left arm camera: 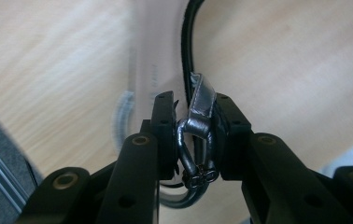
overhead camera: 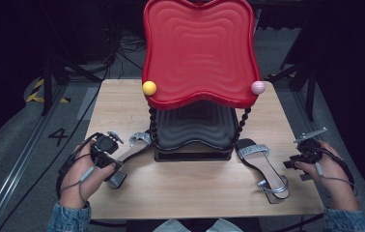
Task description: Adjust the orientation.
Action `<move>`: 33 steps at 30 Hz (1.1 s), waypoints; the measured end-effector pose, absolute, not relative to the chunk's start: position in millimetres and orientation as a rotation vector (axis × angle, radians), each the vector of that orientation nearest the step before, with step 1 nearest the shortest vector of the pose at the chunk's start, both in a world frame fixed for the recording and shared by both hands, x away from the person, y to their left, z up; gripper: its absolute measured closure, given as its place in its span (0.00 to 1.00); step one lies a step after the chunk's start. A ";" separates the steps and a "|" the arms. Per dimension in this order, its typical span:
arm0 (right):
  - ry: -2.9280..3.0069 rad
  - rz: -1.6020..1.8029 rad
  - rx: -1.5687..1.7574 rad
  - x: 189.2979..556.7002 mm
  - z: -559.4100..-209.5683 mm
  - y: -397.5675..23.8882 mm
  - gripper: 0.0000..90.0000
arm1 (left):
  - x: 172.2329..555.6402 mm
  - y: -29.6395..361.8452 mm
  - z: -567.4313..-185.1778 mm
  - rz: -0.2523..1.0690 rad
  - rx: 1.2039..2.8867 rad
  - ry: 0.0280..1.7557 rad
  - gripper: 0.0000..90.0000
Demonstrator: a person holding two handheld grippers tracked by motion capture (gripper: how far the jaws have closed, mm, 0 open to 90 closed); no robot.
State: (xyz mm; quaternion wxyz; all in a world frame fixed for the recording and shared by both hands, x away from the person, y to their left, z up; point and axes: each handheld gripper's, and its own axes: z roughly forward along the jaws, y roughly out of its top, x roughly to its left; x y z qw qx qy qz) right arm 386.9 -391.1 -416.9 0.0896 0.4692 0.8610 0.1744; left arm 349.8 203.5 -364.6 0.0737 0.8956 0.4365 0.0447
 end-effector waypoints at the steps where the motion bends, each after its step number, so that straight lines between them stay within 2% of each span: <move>1: 2.561 0.519 1.396 386.8 -416.8 -390.8 0.65 | 350.0 199.2 -366.8 0.108 2.710 1.285 0.81; 6: 2.561 0.526 1.393 386.6 -416.7 -390.7 0.64 | 348.7 189.3 -371.6 0.014 2.732 1.219 0.81; 8: 2.559 0.526 1.394 386.6 -416.8 -390.9 0.64 | 348.5 191.0 -369.2 -0.002 2.685 1.215 0.79; 11: 2.560 0.527 1.395 386.4 -416.8 -391.0 0.64 | 347.7 192.7 -365.0 0.014 2.661 1.221 0.67; 12: 2.559 0.529 1.394 386.4 -416.9 -391.0 0.64 | 347.1 193.4 -362.1 0.053 2.633 1.233 0.67; 18: 2.554 0.532 1.396 383.5 -417.3 -391.8 0.63 | 354.7 194.3 -361.5 0.220 2.547 1.250 0.44; 21: 2.544 0.532 1.412 379.9 -418.7 -394.1 0.62 | 366.6 192.6 -373.7 0.234 2.509 1.343 0.34; 26: 2.535 0.528 1.427 376.1 -421.3 -398.6 0.61 | 383.9 191.4 -391.2 0.226 2.488 1.423 0.32; 29: 2.532 0.524 1.438 373.1 -423.3 -401.6 0.61 | 394.6 191.6 -406.9 0.135 2.480 1.486 0.32; 33: 2.530 0.524 1.449 370.5 -425.0 -402.8 0.60 | 403.0 189.9 -422.3 0.076 2.559 1.483 0.29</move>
